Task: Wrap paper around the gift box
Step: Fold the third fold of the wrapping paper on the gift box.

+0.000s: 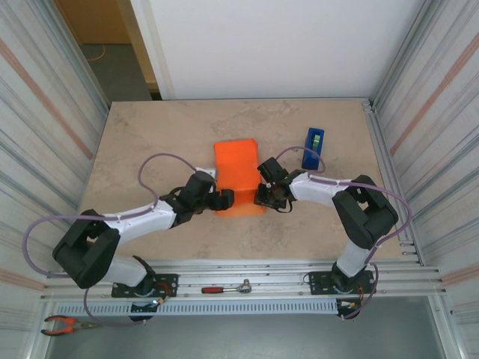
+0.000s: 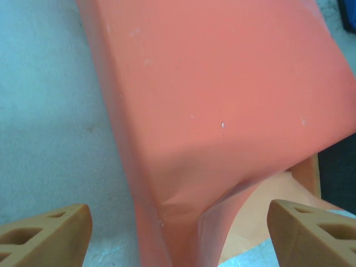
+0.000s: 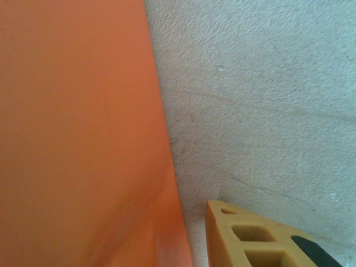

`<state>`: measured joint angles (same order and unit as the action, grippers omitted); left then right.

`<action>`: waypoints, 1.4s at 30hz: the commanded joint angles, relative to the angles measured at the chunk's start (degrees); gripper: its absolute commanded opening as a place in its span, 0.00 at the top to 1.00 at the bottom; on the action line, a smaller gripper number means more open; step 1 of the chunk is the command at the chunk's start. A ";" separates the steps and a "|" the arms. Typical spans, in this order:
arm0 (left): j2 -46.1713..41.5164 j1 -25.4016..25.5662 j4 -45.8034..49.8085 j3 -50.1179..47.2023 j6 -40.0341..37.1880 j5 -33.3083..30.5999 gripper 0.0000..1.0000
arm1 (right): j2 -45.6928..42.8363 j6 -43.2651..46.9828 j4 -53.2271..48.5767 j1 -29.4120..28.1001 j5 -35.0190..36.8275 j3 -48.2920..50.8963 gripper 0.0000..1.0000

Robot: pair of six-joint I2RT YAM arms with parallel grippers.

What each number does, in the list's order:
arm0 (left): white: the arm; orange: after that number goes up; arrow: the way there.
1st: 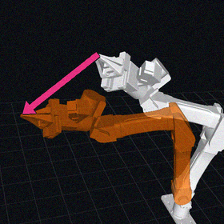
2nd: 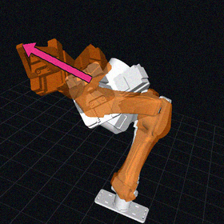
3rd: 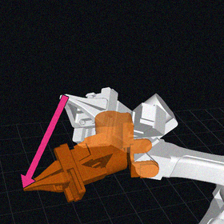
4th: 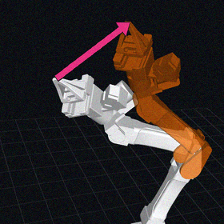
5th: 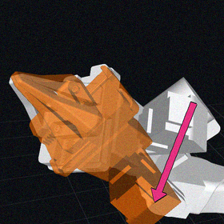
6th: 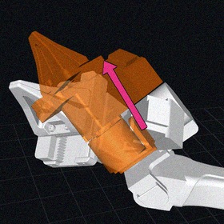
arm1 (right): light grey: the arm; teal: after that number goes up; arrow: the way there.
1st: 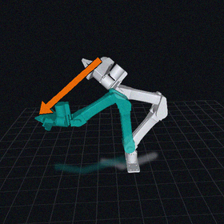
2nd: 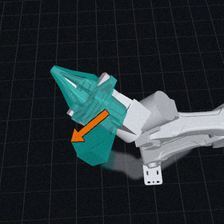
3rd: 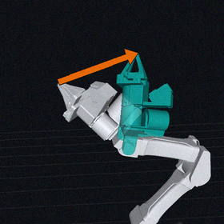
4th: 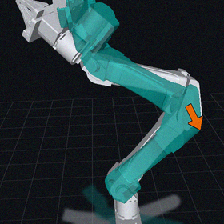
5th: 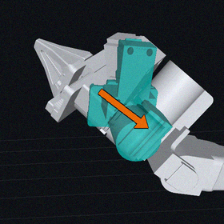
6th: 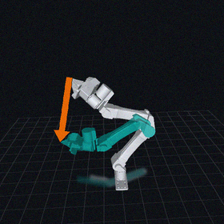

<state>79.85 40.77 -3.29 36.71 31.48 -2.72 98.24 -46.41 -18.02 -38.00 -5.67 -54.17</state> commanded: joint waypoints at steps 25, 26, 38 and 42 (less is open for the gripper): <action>14.32 5.54 -0.75 4.41 2.40 -12.93 0.80 | -4.18 2.00 -4.96 -0.39 -1.30 -3.99 0.40; 14.37 5.55 -0.91 4.26 2.42 -12.80 0.80 | -3.90 2.11 -5.07 -0.24 -1.19 -4.39 0.40; 12.99 5.63 -1.93 3.80 0.29 -7.65 0.74 | 1.60 0.41 -2.65 0.67 0.84 -4.79 0.64; 12.50 5.63 -1.46 3.94 0.18 -6.95 0.73 | 1.43 0.18 -2.20 0.31 0.96 -3.88 0.70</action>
<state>93.21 45.87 -5.19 39.99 32.58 -12.03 99.18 -45.01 -20.73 -37.76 -6.17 -58.72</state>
